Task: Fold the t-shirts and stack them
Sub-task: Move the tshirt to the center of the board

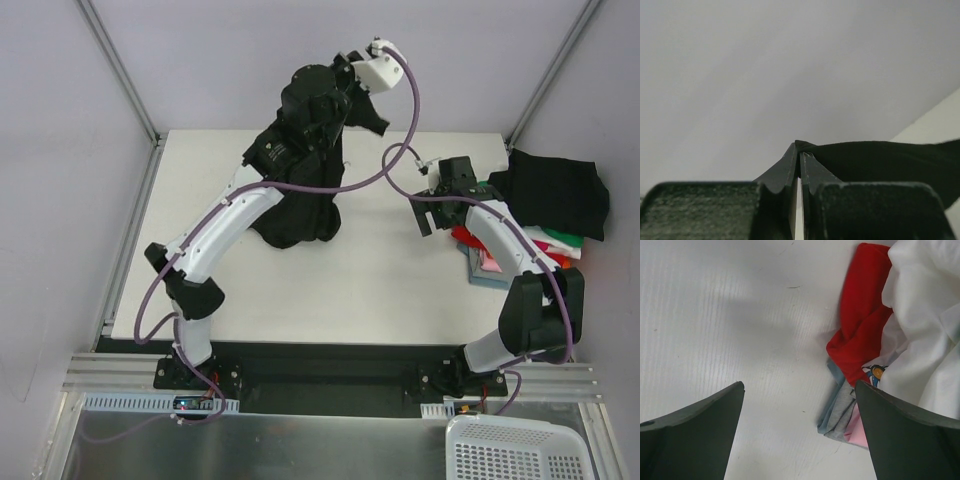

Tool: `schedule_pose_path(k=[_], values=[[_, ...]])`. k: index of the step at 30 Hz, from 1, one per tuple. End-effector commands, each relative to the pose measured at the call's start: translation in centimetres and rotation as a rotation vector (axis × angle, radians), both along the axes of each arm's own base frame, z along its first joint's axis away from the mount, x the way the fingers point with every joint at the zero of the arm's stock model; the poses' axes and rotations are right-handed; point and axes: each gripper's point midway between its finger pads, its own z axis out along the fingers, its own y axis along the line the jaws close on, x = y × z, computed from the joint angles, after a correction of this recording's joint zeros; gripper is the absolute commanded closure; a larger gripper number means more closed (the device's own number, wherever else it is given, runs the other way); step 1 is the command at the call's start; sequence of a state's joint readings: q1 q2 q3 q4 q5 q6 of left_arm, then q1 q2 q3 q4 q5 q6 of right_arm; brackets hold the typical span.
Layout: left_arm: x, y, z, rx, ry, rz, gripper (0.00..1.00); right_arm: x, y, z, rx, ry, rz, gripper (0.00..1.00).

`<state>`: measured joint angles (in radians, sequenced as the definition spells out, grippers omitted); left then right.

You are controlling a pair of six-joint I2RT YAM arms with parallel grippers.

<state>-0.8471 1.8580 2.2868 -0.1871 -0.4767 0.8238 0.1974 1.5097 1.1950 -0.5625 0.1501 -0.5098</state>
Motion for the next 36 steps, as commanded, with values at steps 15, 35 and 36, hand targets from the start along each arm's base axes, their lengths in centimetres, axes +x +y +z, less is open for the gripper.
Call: schedule_pose_path(k=[15, 35, 36], values=[[-12.4, 12.6, 21.8, -0.509, -0.447, -0.084, 1.00, 0.2, -1.4, -0.2, -0.004, -0.014, -0.047, 0.03], [-10.4, 16.7, 14.0, -0.195, -0.381, 0.182, 1.00, 0.1, -1.9, -0.4, -0.007, -0.005, -0.060, 0.03], [-9.2, 16.1, 11.3, -0.119, -0.345, 0.205, 1.00, 0.1, -1.9, -0.4, -0.005, -0.006, -0.057, 0.03]])
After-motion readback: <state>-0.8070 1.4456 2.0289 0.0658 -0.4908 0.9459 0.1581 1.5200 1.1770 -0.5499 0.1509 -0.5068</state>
